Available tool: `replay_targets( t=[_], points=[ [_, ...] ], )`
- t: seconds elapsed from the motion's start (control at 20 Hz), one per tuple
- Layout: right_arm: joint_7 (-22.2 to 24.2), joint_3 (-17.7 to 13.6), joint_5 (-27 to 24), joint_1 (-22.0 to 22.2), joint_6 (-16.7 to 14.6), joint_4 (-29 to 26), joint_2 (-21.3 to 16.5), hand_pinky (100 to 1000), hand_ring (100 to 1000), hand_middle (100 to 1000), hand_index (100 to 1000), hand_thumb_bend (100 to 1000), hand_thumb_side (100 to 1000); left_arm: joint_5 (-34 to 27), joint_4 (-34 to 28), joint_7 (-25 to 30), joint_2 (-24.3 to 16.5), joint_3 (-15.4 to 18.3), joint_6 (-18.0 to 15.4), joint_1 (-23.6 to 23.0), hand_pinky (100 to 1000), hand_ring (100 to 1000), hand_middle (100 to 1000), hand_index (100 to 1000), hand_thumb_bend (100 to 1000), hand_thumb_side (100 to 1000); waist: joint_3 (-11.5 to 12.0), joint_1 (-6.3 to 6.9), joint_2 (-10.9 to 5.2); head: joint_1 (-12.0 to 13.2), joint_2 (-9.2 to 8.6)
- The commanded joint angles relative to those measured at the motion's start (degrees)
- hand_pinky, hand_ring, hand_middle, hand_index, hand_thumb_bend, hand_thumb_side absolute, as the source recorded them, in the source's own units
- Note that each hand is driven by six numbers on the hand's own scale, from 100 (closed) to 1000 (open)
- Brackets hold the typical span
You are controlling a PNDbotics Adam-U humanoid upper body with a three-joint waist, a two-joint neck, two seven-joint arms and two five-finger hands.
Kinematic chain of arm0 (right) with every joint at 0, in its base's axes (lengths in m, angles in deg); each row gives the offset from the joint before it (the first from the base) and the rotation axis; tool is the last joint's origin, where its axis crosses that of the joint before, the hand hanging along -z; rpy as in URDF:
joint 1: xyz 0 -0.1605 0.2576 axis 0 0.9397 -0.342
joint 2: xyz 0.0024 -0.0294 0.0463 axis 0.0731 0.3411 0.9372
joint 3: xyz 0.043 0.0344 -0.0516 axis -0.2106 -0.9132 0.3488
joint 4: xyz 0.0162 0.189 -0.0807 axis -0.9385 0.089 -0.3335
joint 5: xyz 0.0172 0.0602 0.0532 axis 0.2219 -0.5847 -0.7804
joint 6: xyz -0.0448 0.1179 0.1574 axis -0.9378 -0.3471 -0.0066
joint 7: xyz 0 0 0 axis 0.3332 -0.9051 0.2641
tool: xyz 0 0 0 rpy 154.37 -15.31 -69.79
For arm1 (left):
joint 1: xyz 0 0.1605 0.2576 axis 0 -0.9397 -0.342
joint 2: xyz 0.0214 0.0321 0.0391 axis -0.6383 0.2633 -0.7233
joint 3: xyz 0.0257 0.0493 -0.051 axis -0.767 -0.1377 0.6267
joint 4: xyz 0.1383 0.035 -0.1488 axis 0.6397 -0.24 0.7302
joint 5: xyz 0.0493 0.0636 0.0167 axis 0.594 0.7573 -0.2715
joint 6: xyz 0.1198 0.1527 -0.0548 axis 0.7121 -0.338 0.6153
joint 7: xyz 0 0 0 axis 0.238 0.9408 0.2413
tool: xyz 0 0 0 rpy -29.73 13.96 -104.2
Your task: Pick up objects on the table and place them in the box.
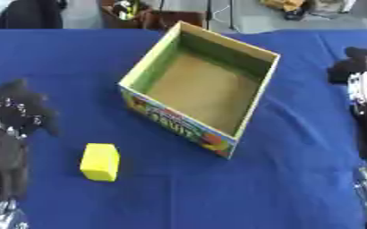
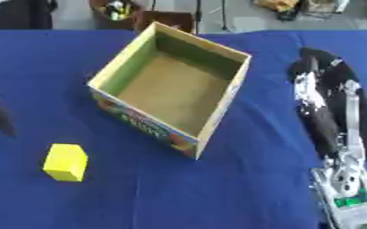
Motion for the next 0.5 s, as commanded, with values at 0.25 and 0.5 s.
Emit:
replay_targets(
  t=[0.25, 0.5],
  points=[
    [0.2, 0.0, 0.1, -0.4, 0.1, -0.6, -0.5, 649, 635, 566, 739, 100, 593, 0.0, -1.4, 0.2, -0.2, 0.1, 0.0, 0.4, 370, 530, 577, 787, 100, 1000, 0.1, 0.05, -1.06, 0.3, 1.51],
    [0.3, 0.1, 0.1, -0.4, 0.2, -0.6, -0.5, 650, 636, 566, 739, 100, 594, 0.0, -1.4, 0.4, -0.3, 0.0, 0.1, 0.6, 371, 531, 579, 788, 100, 1000, 0.1, 0.09, -1.08, 1.2, 1.9]
  ],
)
